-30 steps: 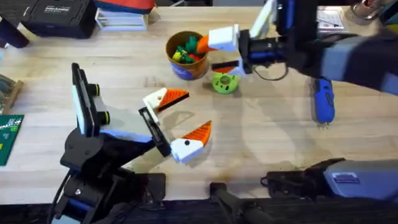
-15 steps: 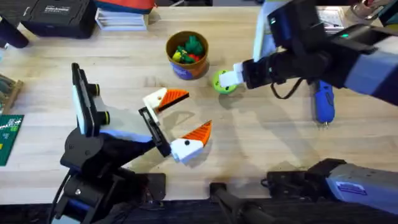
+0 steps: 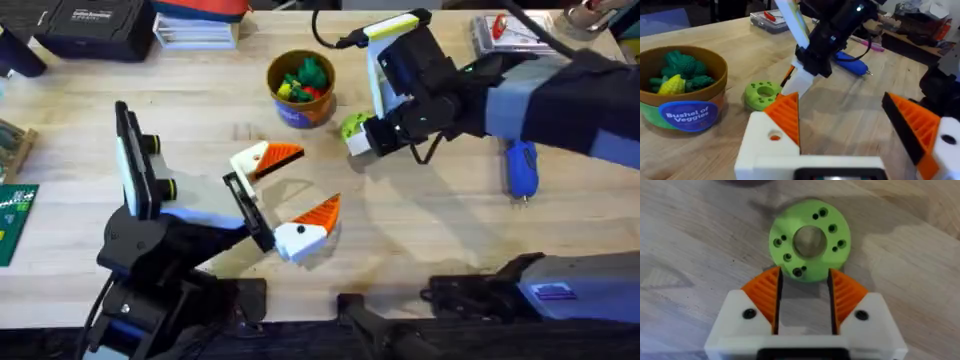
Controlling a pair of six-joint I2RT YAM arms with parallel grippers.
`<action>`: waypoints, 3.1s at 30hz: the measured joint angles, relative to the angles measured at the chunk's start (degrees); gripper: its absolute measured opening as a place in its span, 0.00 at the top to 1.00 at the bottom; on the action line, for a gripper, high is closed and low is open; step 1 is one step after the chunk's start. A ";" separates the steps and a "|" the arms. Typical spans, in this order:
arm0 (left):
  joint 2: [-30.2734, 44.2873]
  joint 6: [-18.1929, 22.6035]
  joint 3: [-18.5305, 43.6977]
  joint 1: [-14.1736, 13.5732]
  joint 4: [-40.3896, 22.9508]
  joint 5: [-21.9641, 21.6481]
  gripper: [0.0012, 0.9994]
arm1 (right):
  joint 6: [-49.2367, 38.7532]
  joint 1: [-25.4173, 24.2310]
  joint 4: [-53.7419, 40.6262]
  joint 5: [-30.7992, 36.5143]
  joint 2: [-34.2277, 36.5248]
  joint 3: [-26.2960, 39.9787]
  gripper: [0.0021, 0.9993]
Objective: Pick up the gripper from the table and insert it into the empty holder that is missing its gripper. Then pick up a screw, insert it into the mounting hole, and use the screwdriver to tighten it. Finally, clean up the table by picking up the vegetable and placing it into the bucket.
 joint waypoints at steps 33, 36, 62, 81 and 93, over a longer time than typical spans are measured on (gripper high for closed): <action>0.00 0.00 0.00 0.00 0.02 0.02 0.01 | -0.42 1.84 -1.55 2.21 2.98 3.59 1.00; 0.00 0.00 0.00 0.00 0.00 0.02 0.01 | -0.46 1.84 -2.12 2.31 2.98 5.17 1.00; 0.00 0.00 0.00 0.00 0.00 0.02 0.01 | -2.36 2.41 -15.37 2.42 -2.56 23.10 1.00; 0.00 0.00 0.00 0.00 0.01 0.01 0.01 | -2.34 26.31 -15.88 2.94 -1.68 36.30 1.00; 0.00 0.00 0.00 0.00 0.00 0.02 0.01 | -2.34 31.10 -17.04 2.92 1.52 36.30 1.00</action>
